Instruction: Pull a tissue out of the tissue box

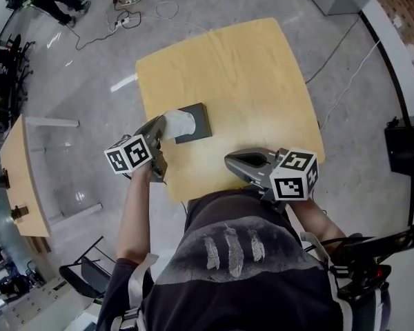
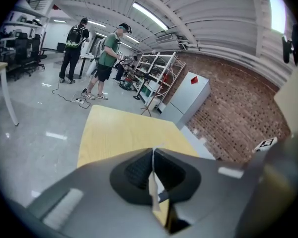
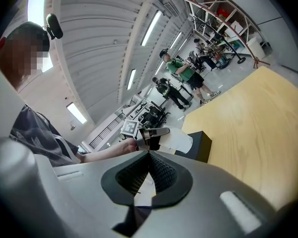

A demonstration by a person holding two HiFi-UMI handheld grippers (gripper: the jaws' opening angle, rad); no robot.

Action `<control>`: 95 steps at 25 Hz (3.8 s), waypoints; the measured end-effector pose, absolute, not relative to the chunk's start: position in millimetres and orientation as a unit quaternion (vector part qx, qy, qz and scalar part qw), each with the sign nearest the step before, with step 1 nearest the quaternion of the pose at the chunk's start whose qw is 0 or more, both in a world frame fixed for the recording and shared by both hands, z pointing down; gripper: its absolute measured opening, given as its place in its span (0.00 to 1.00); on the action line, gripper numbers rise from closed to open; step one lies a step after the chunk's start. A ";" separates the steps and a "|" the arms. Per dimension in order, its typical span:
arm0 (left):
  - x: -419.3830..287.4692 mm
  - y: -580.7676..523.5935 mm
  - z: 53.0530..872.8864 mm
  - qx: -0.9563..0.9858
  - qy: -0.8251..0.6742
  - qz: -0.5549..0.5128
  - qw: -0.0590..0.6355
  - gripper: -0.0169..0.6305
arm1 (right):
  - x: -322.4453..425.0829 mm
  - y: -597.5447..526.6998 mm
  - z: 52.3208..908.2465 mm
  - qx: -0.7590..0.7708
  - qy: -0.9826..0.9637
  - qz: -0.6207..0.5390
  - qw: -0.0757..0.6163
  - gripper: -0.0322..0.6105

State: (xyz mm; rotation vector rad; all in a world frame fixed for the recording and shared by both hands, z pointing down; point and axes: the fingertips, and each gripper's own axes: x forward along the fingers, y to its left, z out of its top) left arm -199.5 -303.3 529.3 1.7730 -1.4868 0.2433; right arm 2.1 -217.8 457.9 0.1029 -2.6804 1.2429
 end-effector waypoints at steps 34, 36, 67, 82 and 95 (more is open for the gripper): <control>-198.7 -260.0 475.1 0.699 -0.605 0.026 0.381 0.03 | 12.2 -190.4 466.2 -0.007 -0.902 0.423 0.084 0.05; -196.8 -266.6 468.0 0.714 -0.588 0.004 0.380 0.03 | 5.9 -189.4 467.0 0.000 -0.904 0.419 0.089 0.05; -331.0 -184.4 526.2 0.725 -0.510 -0.068 0.459 0.03 | -150.2 -119.5 462.5 0.060 -0.913 0.360 0.181 0.05; -258.1 -172.8 456.1 0.834 -0.436 -0.017 0.338 0.03 | -118.9 -120.1 447.2 0.166 -0.901 0.389 0.098 0.05; -166.1 -131.3 403.7 0.847 -0.442 -0.013 0.295 0.03 | -56.3 -111.4 417.1 0.121 -0.927 0.354 0.038 0.05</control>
